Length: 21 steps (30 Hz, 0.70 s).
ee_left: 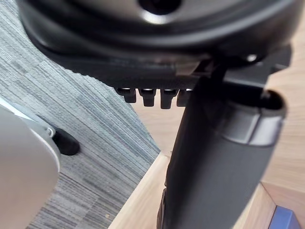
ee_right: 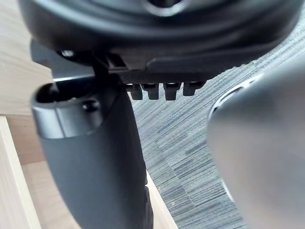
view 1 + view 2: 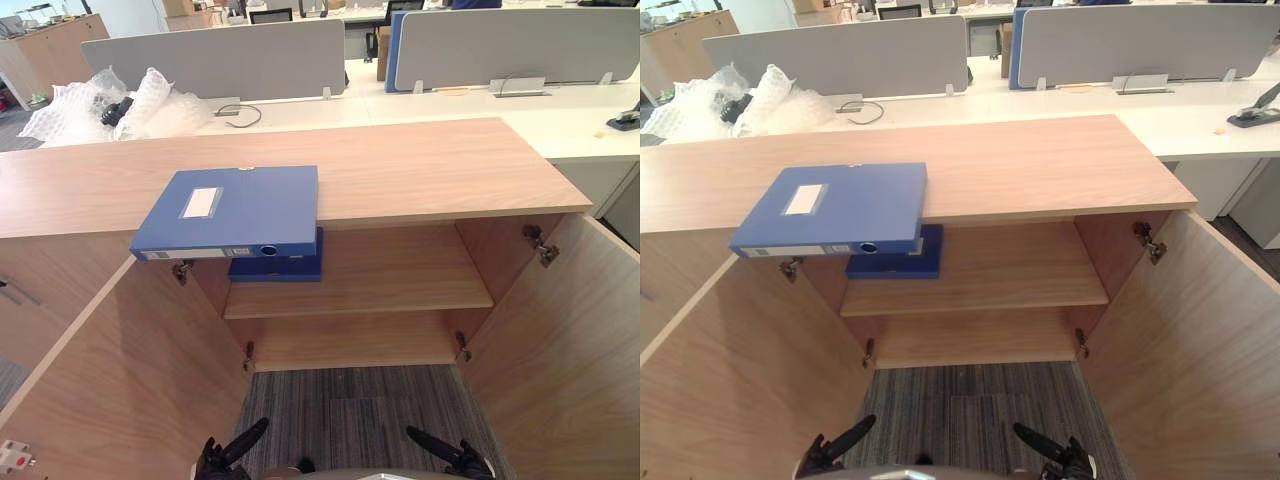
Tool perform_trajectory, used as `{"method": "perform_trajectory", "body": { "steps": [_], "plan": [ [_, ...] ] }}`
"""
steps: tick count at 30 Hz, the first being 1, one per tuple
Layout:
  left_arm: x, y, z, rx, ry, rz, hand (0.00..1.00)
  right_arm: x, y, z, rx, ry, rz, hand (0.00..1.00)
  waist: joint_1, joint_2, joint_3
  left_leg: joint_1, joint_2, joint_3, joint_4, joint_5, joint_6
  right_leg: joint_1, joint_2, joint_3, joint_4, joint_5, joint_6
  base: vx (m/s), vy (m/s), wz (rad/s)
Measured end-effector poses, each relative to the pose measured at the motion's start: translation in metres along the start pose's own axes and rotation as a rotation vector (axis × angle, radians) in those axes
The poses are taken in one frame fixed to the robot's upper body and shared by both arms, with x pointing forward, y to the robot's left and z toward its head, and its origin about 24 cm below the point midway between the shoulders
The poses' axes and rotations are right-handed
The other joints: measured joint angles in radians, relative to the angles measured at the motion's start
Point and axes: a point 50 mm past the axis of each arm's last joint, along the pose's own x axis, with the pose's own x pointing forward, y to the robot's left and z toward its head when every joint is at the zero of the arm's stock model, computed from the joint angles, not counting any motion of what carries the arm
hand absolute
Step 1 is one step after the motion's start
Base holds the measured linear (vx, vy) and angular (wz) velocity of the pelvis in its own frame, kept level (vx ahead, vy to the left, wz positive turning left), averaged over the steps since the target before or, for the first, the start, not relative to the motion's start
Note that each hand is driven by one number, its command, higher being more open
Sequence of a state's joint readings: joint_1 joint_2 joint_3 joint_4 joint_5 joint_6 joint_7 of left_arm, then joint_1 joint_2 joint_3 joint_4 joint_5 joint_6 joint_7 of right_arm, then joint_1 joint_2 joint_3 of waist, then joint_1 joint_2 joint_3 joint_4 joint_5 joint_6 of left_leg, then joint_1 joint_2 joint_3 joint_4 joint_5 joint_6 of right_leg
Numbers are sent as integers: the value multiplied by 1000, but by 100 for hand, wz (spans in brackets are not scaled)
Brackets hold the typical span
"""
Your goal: Walk over to the cabinet, pick up the folder, carry it to the office cabinet, place the folder inside the office cabinet, then close the office cabinet door
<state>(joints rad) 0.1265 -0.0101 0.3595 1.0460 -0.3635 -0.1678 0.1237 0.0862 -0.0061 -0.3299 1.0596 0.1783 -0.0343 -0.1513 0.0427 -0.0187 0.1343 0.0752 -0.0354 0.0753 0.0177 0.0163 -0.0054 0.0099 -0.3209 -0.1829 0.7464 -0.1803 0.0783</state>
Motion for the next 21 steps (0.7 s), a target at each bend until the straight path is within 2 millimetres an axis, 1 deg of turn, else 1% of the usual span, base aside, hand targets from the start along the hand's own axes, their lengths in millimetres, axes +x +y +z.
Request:
{"method": "perform_trajectory", "body": {
  "steps": [1,2,3,4,5,7,8,9,10,12,13,14,15,16,17,18,19,20,21],
  "plan": [
    [0,2,0,-8,0,4,100,0,3,0,-11,-1,12,100,1,0,-2,9,7,-1,-9,0,10,-4,7,-4,2,-25,-8,19,13,-5],
    [0,3,-1,-30,7,3,100,0,8,4,-59,-17,39,100,-2,2,-1,7,23,-3,-8,1,11,-6,39,-9,-52,-80,-4,-7,-24,-3],
    [0,3,-2,-55,15,-5,100,0,11,4,-80,-20,57,100,-4,4,-1,3,33,-8,-7,1,11,-6,61,-6,-98,-100,-2,-32,-88,12],
    [0,5,-4,-97,31,-19,100,0,14,4,-106,-24,76,100,-9,2,-4,-8,46,-22,-3,1,8,-2,112,0,-231,-102,-4,-28,-127,31],
    [1,9,-3,-147,37,-32,100,-1,16,1,-107,-14,87,100,-9,-17,-7,-15,41,-37,-3,3,-11,15,132,-14,-342,-90,-15,21,-192,34],
    [0,7,-9,-236,72,-45,100,-1,11,1,-127,-11,78,100,-9,-3,-21,-15,56,-65,-19,13,-29,46,158,-40,-411,-83,-21,81,-213,31],
    [-3,7,-15,-298,95,-59,100,0,7,2,-139,-17,72,100,-8,15,-33,-13,76,-86,-36,25,-40,67,184,-65,-447,-77,-29,86,-200,34],
    [-3,6,-16,-334,98,-63,100,0,7,2,-143,-16,72,100,-8,18,-35,-11,83,-93,-40,27,-46,76,193,-74,-459,-75,-32,84,-233,39],
    [-3,6,-12,-412,80,-70,100,0,6,1,-146,-11,76,100,-2,20,-36,-9,98,-104,-52,31,-55,92,211,-88,-484,-71,-38,57,-161,28],
    [-5,-1,-3,-514,30,-124,100,-1,8,-2,-164,-3,93,100,6,12,-37,-9,120,-117,-68,35,-66,115,242,-104,-533,-54,-47,71,-147,19],
    [-7,-4,2,-571,6,-152,100,-2,11,-3,-177,-4,104,100,7,7,-38,-10,127,-118,-72,35,-68,120,251,-107,-549,-47,-46,89,-100,6],
    [-10,-9,9,-657,-28,-187,100,-2,14,-3,-184,-5,117,100,7,-3,-40,-7,133,-118,-79,34,-69,129,261,-107,-569,-41,-47,71,-61,2],
    [-11,-12,14,-701,-46,-204,100,-3,15,-4,-185,-4,121,100,8,-7,-41,-6,134,-118,-80,33,-71,133,264,-107,-577,-39,-48,69,-47,-1],
    [-15,-16,23,-771,-85,-240,100,-3,16,-6,-200,-2,125,100,10,-17,-47,-6,135,-117,-82,31,-74,137,265,-106,-589,-37,-47,40,-16,-1],
    [-17,-18,29,-788,-103,-265,100,-4,17,-6,-211,-7,127,100,11,-20,-48,-6,135,-117,-82,31,-74,141,266,-106,-594,-35,-46,61,-11,-2],
    [-23,-24,44,-833,-156,-323,100,-5,20,-5,-228,-20,142,100,11,-24,-47,-5,133,-116,-82,29,-75,145,265,-105,-601,-30,-43,58,-5,0],
    [-26,-25,51,-848,-183,-346,100,-5,20,-5,-231,-23,142,100,12,-24,-47,-5,133,-116,-82,28,-74,147,264,-104,-602,-28,-42,66,7,2],
    [-34,-27,70,-872,-265,-385,100,-5,22,-5,-244,-25,146,100,17,-23,-47,-5,132,-116,-82,28,-73,149,263,-105,-605,-22,-40,41,18,2],
    [-40,-29,83,-884,-323,-410,100,-6,22,-5,-254,-24,149,100,24,-22,-46,-6,132,-116,-82,26,-71,149,263,-106,-606,-18,-40,33,17,3]
  ]
}}
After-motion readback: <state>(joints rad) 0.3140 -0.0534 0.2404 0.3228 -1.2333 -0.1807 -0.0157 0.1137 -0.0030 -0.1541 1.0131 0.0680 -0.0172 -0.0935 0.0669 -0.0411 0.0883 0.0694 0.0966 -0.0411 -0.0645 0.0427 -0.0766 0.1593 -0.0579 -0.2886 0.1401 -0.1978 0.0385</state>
